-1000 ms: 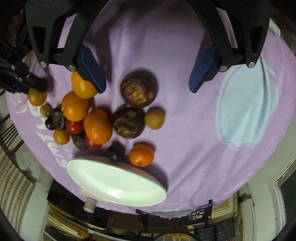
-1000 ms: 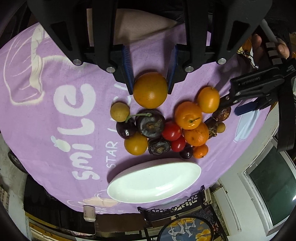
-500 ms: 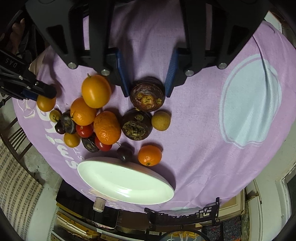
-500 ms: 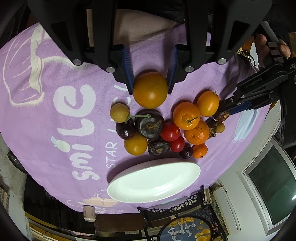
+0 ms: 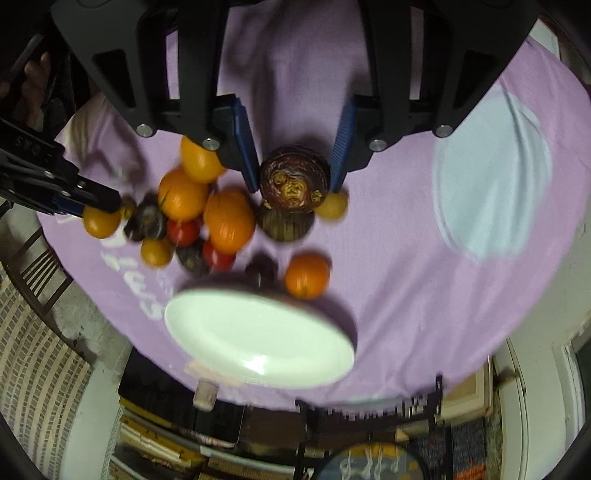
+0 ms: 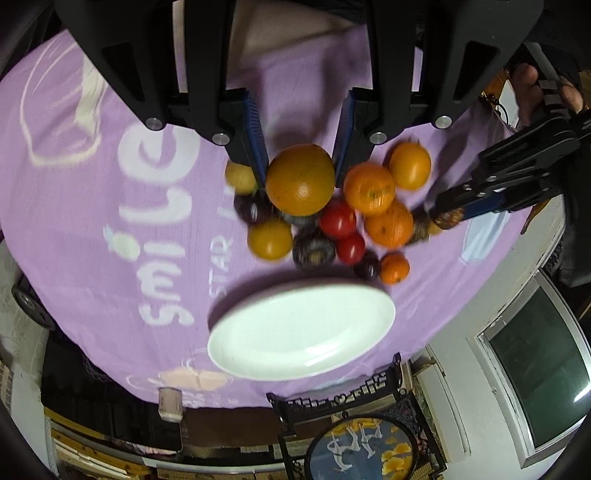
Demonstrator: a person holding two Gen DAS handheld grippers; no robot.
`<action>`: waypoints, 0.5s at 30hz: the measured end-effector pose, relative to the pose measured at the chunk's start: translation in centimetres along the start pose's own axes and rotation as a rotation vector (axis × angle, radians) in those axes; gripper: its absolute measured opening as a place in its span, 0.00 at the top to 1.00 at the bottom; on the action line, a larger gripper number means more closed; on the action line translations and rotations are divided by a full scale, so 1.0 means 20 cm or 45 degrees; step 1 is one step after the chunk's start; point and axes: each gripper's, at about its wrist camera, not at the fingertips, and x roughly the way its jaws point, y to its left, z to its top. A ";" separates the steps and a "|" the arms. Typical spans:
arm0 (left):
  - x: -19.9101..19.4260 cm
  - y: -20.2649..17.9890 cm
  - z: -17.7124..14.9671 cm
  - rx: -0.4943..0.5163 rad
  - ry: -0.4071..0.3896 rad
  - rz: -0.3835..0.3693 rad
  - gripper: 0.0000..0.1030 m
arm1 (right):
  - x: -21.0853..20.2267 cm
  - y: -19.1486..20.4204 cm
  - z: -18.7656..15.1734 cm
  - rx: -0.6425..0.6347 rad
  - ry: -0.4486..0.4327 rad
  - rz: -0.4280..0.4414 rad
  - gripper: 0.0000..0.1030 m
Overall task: Organize fruits
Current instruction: 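Carry both fruits over the white plate and open both tools to release them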
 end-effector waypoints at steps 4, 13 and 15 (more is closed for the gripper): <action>-0.11 0.00 0.18 0.033 -0.101 -0.005 0.62 | 0.02 -0.02 0.18 -0.042 -0.026 -0.003 0.66; 0.42 0.00 0.99 -0.002 -0.045 0.074 0.62 | 0.46 -0.02 0.93 -0.191 -0.040 -0.018 0.66; 0.57 0.03 1.08 -0.058 -0.012 0.071 0.62 | 0.61 -0.05 1.02 -0.177 0.025 -0.033 0.66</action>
